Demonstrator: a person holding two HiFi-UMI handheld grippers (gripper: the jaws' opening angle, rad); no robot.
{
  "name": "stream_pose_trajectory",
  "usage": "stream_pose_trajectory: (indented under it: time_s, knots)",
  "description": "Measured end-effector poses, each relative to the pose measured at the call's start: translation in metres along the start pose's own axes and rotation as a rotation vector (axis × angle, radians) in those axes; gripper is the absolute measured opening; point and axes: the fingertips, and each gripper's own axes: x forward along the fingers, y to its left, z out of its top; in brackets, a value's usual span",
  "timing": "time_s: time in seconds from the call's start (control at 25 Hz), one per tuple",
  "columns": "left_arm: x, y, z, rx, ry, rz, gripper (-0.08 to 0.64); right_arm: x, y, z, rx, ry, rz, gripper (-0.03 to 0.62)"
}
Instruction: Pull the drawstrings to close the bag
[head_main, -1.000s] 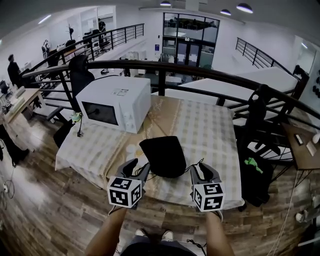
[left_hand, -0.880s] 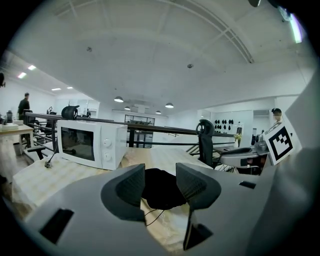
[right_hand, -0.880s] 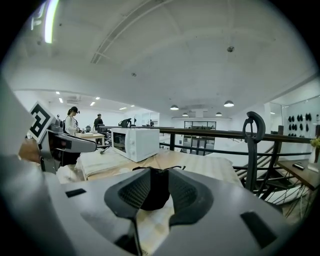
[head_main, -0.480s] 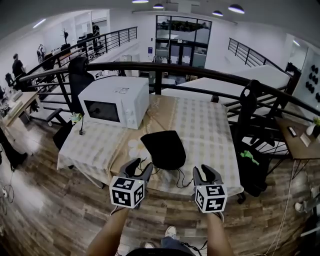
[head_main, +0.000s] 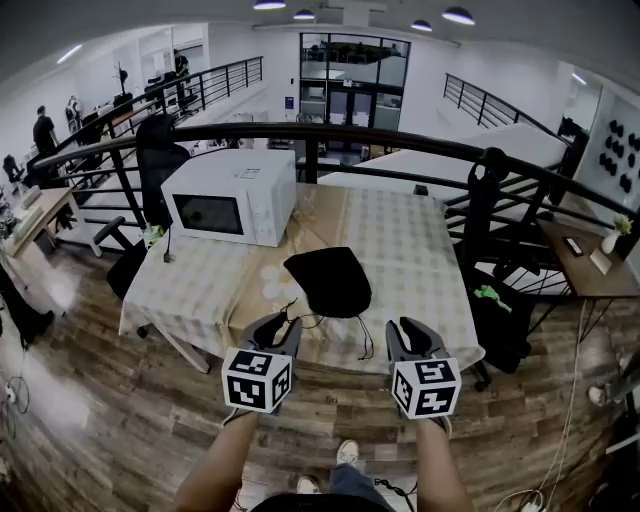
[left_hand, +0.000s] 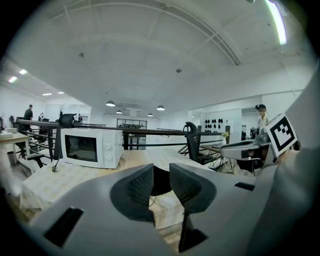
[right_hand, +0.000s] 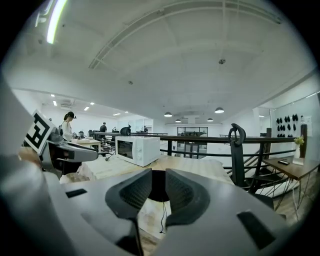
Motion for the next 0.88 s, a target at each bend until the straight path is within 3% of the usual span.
stream_pose_trajectory:
  time_s: [0.32,0.88]
  knots:
    - [-0.02,-0.002,0.003,0.057,-0.004,0.018,0.054,-0.028,0.014,0.019,0.019,-0.056,0.011,0.028]
    - [-0.035,0.004,0.002,0.062,-0.002,0.027,0.044,-0.04,0.033,0.032,-0.012,-0.082,0.027,0.026]
